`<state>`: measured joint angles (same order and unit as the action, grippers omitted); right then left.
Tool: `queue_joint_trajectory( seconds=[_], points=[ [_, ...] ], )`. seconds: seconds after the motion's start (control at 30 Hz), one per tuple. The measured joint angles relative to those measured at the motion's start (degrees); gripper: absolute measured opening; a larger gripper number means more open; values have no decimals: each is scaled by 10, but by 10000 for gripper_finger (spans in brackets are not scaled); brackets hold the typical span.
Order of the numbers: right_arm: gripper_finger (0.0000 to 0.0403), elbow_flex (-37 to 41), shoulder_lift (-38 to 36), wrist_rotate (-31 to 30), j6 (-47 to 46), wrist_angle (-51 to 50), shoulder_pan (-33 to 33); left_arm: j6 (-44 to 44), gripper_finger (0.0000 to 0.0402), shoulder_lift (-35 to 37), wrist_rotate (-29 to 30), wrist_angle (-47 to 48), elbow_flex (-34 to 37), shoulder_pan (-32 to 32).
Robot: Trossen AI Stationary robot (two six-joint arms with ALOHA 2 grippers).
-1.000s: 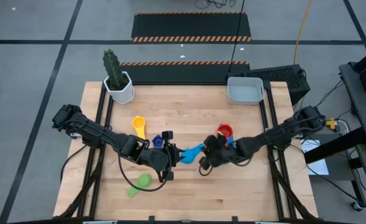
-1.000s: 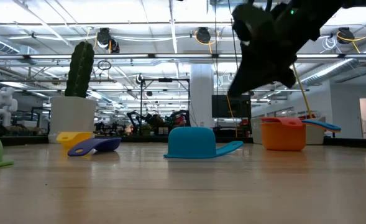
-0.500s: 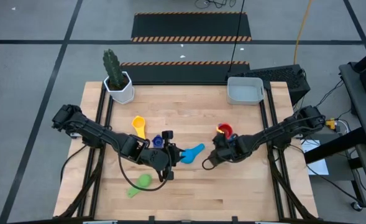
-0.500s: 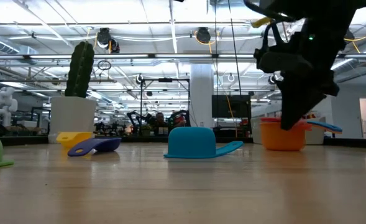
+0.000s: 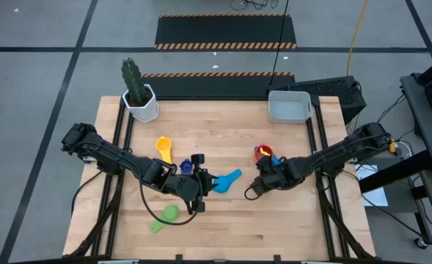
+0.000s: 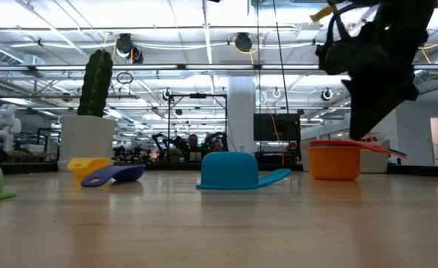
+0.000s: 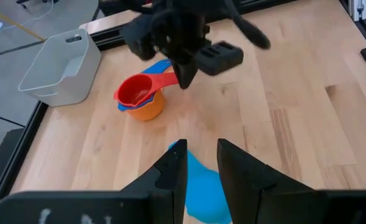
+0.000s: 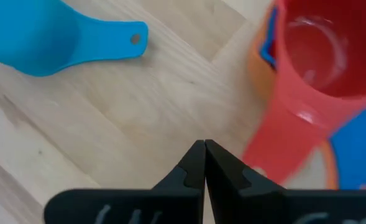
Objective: Nest measuring cups in basket
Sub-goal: Stack the red measuring cup on top of the blue measuring cup
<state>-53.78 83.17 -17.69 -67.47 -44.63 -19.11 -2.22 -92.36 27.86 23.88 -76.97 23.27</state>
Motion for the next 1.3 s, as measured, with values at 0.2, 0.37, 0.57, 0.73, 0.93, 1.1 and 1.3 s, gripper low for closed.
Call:
queue_joint_trajectory(
  seconds=[0.2, 0.37, 0.57, 0.73, 0.93, 1.1, 1.3],
  points=[
    [1, 0, -43, -10, -17, -31, -26, 0, 90, 0, -9, -1, 0, 0],
    [22, 0, -53, -53, -10, -1, -48, 0, 90, 0, -9, -5, 0, 0],
    [38, 0, -3, -47, -1, 32, -36, 0, 90, 0, -10, -15, 0, 0],
    [28, 0, 39, -7, 22, 29, -8, 0, 90, 0, -10, -15, 0, 0],
    [7, 1, 35, -1, -5, -42, 1, 1, 90, 0, -10, -9, 0, 0],
    [1, 0, 30, -1, -29, -96, -5, 5, 90, 0, -10, -5, 0, 0],
    [0, 1, 16, -1, -53, -144, -13, 4, 90, 0, -10, 0, 0, 0]
  ],
)
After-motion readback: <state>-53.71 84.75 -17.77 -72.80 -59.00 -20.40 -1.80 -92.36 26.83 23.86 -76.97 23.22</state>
